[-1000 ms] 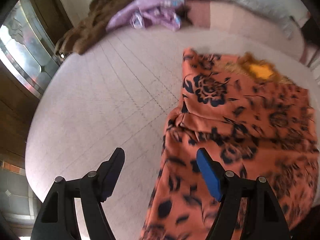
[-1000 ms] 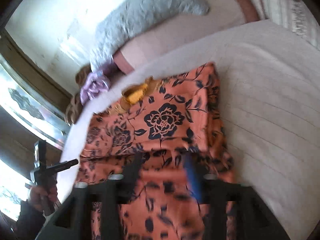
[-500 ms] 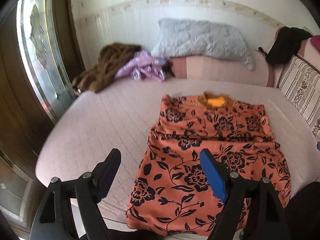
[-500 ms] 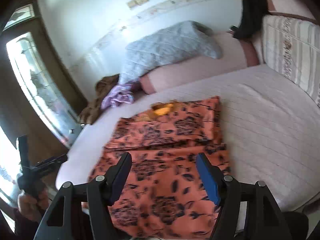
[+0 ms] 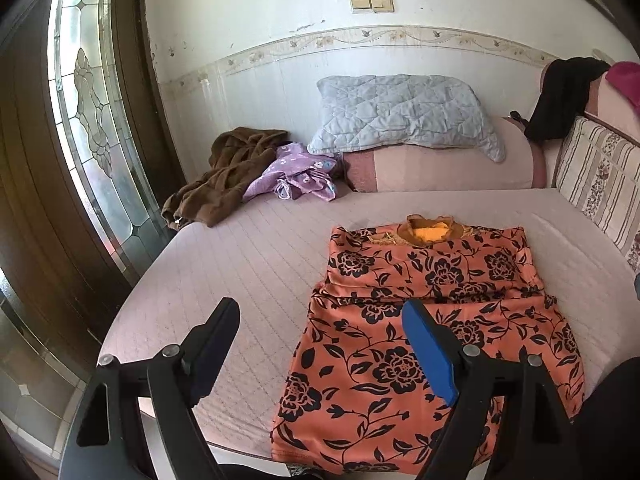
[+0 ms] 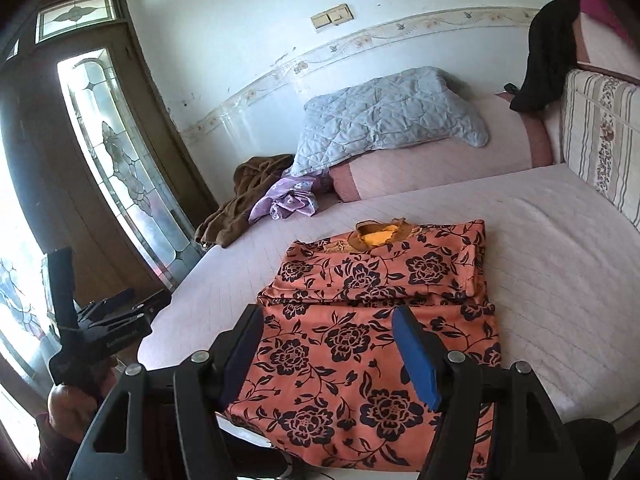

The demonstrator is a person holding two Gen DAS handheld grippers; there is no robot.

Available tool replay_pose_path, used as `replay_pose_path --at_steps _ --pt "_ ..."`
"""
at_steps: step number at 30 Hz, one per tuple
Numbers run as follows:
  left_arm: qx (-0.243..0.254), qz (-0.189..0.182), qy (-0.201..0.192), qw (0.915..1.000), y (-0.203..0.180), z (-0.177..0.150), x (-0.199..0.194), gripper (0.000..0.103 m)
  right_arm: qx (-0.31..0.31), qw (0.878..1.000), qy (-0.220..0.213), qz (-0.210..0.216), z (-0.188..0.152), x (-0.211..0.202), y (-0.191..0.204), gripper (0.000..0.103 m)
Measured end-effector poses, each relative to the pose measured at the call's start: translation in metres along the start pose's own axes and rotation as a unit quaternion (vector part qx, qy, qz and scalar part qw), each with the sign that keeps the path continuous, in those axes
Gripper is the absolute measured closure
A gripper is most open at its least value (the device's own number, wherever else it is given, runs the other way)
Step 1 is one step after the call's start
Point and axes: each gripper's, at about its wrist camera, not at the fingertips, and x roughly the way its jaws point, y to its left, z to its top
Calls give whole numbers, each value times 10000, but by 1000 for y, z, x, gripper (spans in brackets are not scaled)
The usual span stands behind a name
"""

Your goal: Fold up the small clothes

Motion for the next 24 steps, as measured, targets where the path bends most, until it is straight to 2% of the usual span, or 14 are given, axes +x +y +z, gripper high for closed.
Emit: replay_pose_path --at_steps 18,21,22,24 --pt "47 17 409 9992 -6 -24 20 19 45 9991 297 -315 -13 17 -13 33" --pt "-61 -97 775 9969 2 -37 41 16 128 9980 410 -458 -17 21 -25 33" --pt "-158 -179 1019 9945 9 -43 53 16 164 9975 468 -496 -18 23 -30 33" --pt "-405 -274 1700 9842 24 -61 83 16 281 9948 656 -723 -26 29 -49 33"
